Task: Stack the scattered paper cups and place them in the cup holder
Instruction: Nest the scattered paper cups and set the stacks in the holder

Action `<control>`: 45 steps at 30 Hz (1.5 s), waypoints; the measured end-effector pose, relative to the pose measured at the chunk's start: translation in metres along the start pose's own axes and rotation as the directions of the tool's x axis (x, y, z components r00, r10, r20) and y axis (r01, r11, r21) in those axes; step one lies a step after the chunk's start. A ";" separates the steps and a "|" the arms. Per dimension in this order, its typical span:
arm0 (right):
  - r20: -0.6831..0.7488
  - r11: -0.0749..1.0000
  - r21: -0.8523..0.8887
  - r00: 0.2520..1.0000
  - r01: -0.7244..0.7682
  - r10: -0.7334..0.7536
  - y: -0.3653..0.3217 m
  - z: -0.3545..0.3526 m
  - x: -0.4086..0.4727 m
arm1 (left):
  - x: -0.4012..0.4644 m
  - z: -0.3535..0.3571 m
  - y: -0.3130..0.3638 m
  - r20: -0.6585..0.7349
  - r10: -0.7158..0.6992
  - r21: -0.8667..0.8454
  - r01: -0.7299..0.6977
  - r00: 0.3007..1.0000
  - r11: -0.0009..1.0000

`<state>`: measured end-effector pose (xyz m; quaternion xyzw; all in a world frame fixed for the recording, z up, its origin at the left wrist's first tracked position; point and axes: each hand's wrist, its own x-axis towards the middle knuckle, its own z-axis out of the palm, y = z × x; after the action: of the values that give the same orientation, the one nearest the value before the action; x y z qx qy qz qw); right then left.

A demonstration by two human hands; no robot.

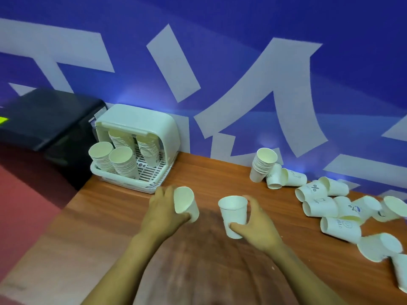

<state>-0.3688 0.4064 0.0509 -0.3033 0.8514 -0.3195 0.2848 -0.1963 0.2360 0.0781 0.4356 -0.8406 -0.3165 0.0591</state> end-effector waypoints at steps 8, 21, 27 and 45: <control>-0.019 0.996 -0.029 0.996 0.087 -0.088 -0.099 0.067 0.041 | 0.066 -0.071 -0.076 -0.073 0.045 -0.068 -0.050 0.996 0.996; -0.216 0.965 0.058 0.947 0.254 -0.237 -0.271 0.205 0.131 | 0.163 -0.185 -0.181 -0.285 0.129 0.004 -0.134 0.950 0.991; -0.225 0.987 0.009 0.962 0.160 -0.153 -0.281 0.232 0.155 | 0.188 -0.180 -0.201 -0.227 0.158 0.060 -0.148 0.961 0.987; -0.020 0.995 0.102 1.000 -0.009 0.011 -0.246 0.268 0.172 | 0.209 -0.147 -0.235 0.081 0.061 0.117 -0.070 0.995 0.991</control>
<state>-0.2168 0.0359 0.0071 -0.2806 0.8384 -0.3643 0.2927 -0.1062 -0.0941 0.0203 0.3979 -0.8735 -0.2801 0.0105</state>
